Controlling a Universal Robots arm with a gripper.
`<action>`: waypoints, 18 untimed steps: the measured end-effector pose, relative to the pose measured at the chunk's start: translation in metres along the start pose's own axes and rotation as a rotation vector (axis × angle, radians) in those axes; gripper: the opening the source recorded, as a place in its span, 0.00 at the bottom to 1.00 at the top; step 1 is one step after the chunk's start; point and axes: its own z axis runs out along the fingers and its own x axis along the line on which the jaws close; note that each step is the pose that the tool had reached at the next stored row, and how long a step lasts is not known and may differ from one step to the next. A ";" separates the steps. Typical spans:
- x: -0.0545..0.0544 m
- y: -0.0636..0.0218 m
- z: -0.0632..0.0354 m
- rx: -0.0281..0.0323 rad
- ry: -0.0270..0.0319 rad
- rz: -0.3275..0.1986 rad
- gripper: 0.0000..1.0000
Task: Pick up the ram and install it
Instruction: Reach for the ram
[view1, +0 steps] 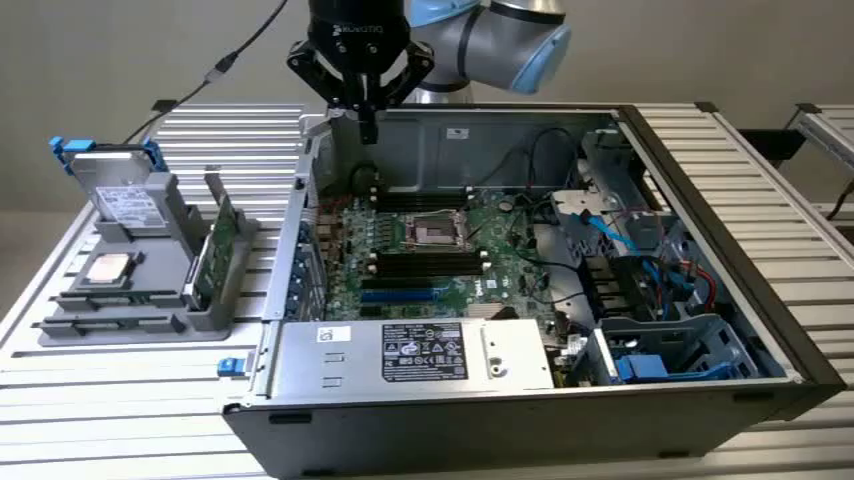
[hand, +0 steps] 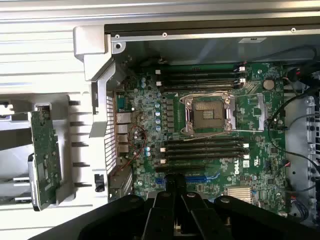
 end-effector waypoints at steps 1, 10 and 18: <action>0.000 0.0000 0.0000 0.0000 0.0000 0.000 0.10; 0.000 0.0000 0.0000 0.0000 0.0000 0.000 0.10; 0.027 -0.0019 -0.0004 0.0001 0.0002 0.000 0.10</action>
